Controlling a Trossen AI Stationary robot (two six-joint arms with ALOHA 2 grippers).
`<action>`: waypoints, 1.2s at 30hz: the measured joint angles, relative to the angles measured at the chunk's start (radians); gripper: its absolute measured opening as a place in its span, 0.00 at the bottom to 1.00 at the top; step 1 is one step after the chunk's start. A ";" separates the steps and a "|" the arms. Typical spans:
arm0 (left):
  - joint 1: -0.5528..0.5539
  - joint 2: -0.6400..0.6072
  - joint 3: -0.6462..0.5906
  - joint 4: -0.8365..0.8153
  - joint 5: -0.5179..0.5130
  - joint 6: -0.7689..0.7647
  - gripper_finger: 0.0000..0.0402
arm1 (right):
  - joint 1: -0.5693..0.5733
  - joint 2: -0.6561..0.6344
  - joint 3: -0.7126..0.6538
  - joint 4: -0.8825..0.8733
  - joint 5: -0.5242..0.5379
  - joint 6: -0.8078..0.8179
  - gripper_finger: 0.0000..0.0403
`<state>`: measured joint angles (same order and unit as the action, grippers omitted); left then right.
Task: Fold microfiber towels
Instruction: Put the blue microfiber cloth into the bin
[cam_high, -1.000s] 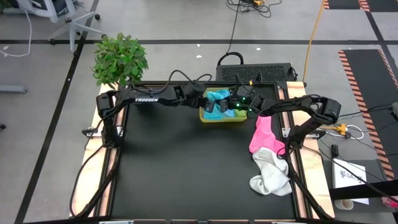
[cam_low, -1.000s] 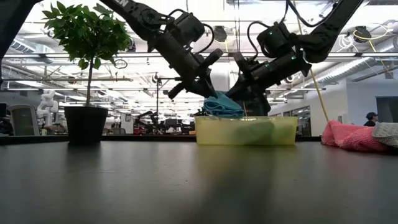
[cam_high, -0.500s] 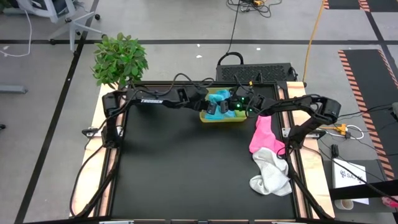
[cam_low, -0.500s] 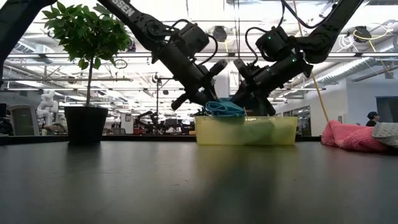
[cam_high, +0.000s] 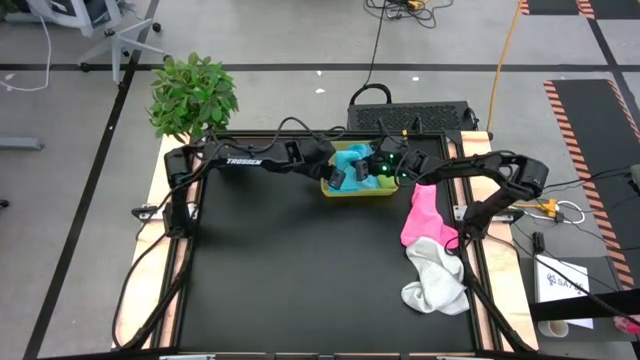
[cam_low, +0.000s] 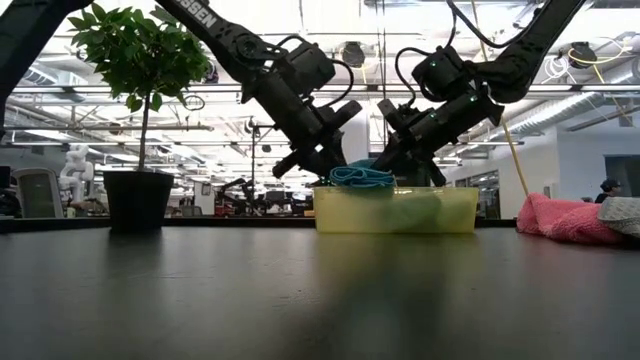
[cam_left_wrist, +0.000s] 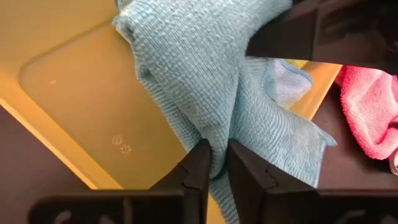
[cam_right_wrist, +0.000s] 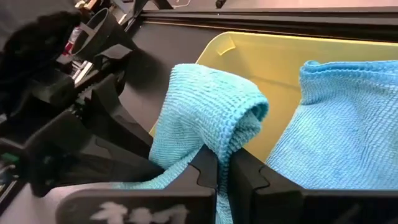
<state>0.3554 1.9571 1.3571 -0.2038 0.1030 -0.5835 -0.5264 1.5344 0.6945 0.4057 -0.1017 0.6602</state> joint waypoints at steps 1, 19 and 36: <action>0.002 0.000 0.000 0.001 -0.004 0.000 0.16 | -0.002 0.002 0.000 0.001 0.000 -0.004 0.01; 0.019 -0.009 0.004 -0.120 -0.050 -0.023 0.56 | -0.052 0.227 0.000 0.257 -0.048 0.013 0.01; -0.095 -0.114 0.045 -0.054 -0.052 -0.002 0.59 | -0.090 0.226 0.000 0.233 -0.086 -0.123 0.11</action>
<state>0.2604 1.8433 1.4025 -0.2583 0.0513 -0.5858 -0.6159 1.7603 0.6941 0.6387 -0.1879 0.5372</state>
